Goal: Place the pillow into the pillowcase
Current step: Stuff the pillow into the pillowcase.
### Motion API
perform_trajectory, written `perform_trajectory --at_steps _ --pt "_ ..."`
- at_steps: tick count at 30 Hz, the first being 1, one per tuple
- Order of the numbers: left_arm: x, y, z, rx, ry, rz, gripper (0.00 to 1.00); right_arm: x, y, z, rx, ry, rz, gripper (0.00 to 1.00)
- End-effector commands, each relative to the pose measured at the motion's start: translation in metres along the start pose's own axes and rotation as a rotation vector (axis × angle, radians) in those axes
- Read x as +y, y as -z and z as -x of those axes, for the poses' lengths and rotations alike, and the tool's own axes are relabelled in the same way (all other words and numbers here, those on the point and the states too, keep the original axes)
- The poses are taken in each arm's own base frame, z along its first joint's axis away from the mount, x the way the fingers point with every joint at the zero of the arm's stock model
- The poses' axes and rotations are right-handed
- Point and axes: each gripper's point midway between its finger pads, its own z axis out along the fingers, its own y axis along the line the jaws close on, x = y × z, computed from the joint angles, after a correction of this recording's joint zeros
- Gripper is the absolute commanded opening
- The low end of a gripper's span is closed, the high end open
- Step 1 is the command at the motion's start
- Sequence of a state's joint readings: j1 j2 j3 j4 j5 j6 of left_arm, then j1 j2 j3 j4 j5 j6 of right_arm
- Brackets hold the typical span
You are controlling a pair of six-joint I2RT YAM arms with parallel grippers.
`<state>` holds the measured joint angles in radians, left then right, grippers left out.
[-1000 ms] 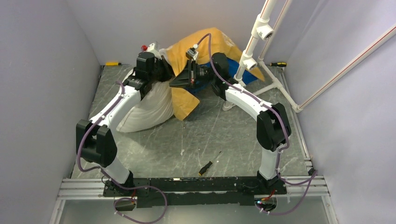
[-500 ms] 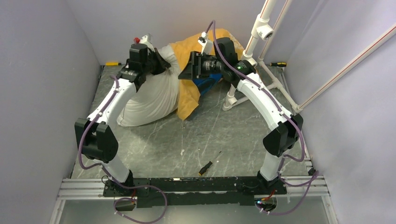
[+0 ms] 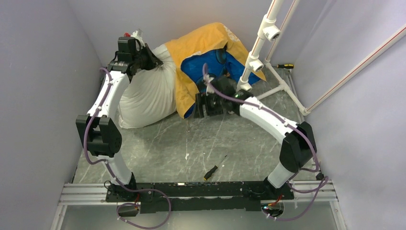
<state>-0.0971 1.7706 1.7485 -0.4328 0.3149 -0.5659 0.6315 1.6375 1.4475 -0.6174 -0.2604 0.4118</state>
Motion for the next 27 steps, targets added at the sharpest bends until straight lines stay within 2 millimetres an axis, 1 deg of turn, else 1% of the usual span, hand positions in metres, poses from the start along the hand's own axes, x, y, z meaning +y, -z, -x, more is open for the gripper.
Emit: perform_trajectory --at_steps 1,3,5,7,8,10,12,14,18,20,21,22,23,24,25,27 --pt "0.002 -0.006 0.023 -0.043 -0.004 -0.013 0.00 0.045 -0.009 0.001 -0.200 0.151 0.074 0.76" --pt "0.001 -0.008 0.021 -0.026 -0.004 -0.024 0.00 0.051 -0.024 -0.010 -0.228 0.199 0.063 0.79" --pt "0.001 -0.008 0.019 -0.019 -0.003 -0.027 0.00 0.044 -0.041 -0.013 -0.257 0.226 0.019 0.84" --pt "0.000 -0.006 0.019 -0.017 -0.004 -0.026 0.00 0.037 -0.055 -0.007 -0.300 0.238 -0.018 0.98" --pt "0.000 -0.005 0.018 -0.017 -0.004 -0.025 0.00 0.035 -0.063 -0.002 -0.316 0.245 -0.035 0.99" --pt "-0.001 -0.002 0.018 -0.015 -0.004 -0.025 0.00 0.028 -0.078 0.006 -0.332 0.258 -0.080 1.00" --pt "0.001 -0.002 0.015 -0.009 -0.001 -0.021 0.00 0.024 -0.092 0.020 -0.368 0.260 -0.124 1.00" --pt "0.001 -0.001 0.013 0.000 0.000 -0.020 0.00 0.018 -0.105 0.028 -0.393 0.265 -0.159 1.00" --pt "0.002 -0.002 0.008 0.023 0.006 -0.017 0.00 0.023 -0.128 0.041 -0.417 0.299 -0.154 0.99" --pt "0.002 -0.001 0.008 0.025 0.007 -0.017 0.00 0.029 -0.134 0.046 -0.410 0.304 -0.143 0.91" --pt "0.001 0.000 0.008 0.024 0.009 -0.018 0.00 0.035 -0.135 0.047 -0.400 0.301 -0.108 0.80" --pt "0.001 0.000 0.009 0.021 0.011 -0.016 0.00 0.042 -0.134 0.048 -0.388 0.295 -0.064 0.62" --pt "0.001 0.001 0.010 0.018 0.011 -0.017 0.00 0.051 -0.131 0.050 -0.380 0.296 -0.015 0.24" --pt "0.000 0.002 0.011 0.015 0.010 -0.016 0.00 0.058 -0.125 0.054 -0.385 0.292 0.004 0.00" --pt "0.000 0.002 0.012 0.012 0.010 -0.014 0.00 0.065 -0.115 0.058 -0.398 0.293 0.022 0.00" --pt "-0.001 0.004 0.015 0.004 -0.001 -0.010 0.00 0.092 -0.089 0.071 -0.416 0.288 0.111 0.00"
